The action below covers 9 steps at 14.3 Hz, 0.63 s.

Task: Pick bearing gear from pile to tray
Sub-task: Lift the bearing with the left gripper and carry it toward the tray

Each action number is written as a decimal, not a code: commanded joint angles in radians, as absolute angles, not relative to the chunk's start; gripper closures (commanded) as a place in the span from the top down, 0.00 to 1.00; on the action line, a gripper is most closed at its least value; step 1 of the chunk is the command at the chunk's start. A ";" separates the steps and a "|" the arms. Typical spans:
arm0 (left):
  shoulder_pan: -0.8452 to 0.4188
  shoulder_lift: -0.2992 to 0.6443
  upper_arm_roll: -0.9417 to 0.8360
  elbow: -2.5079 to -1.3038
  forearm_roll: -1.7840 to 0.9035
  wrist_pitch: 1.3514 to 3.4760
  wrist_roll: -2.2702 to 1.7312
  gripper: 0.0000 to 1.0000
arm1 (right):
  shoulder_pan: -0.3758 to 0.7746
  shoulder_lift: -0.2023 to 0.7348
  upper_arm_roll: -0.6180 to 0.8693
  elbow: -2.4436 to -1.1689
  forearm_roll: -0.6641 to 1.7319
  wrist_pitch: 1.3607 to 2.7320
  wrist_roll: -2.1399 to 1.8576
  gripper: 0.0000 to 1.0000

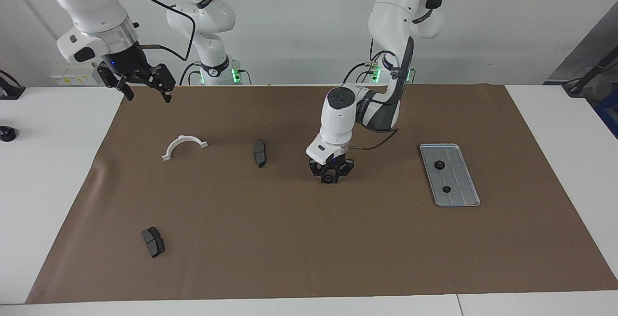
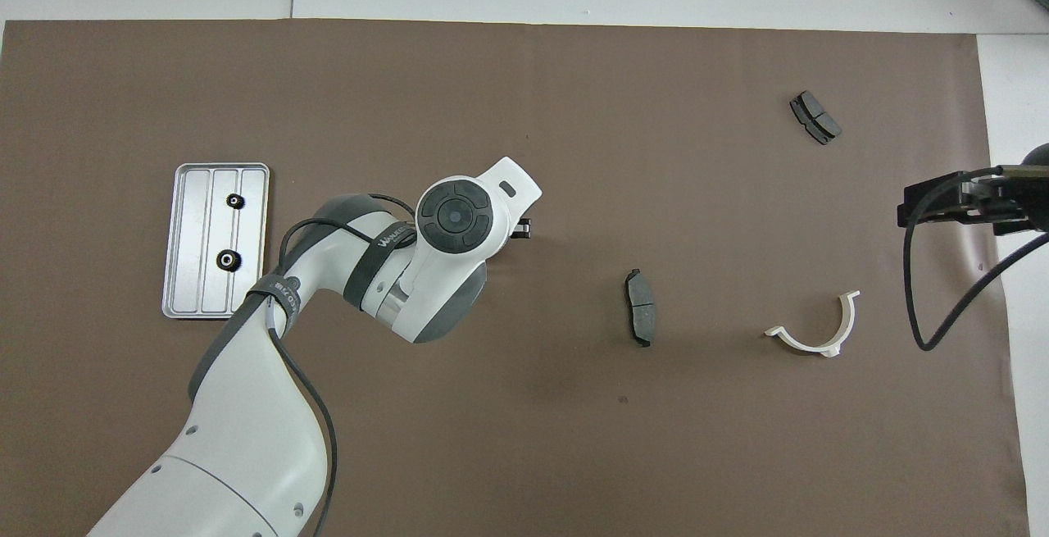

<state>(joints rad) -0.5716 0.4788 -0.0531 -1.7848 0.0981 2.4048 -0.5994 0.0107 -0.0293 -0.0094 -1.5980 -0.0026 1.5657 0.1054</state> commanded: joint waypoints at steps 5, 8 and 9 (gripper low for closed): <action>-0.583 0.465 -0.043 -1.804 0.117 2.381 -0.617 0.23 | 0.014 -0.051 -0.014 -1.615 0.020 1.551 0.110 1.00; -0.584 0.457 -0.038 -1.802 0.117 2.329 -0.624 0.02 | 0.012 -0.051 -0.014 -1.615 0.020 1.551 0.112 1.00; -0.581 0.450 -0.035 -1.802 0.117 2.306 -0.626 0.00 | 0.014 -0.051 -0.014 -1.615 0.020 1.551 0.112 1.00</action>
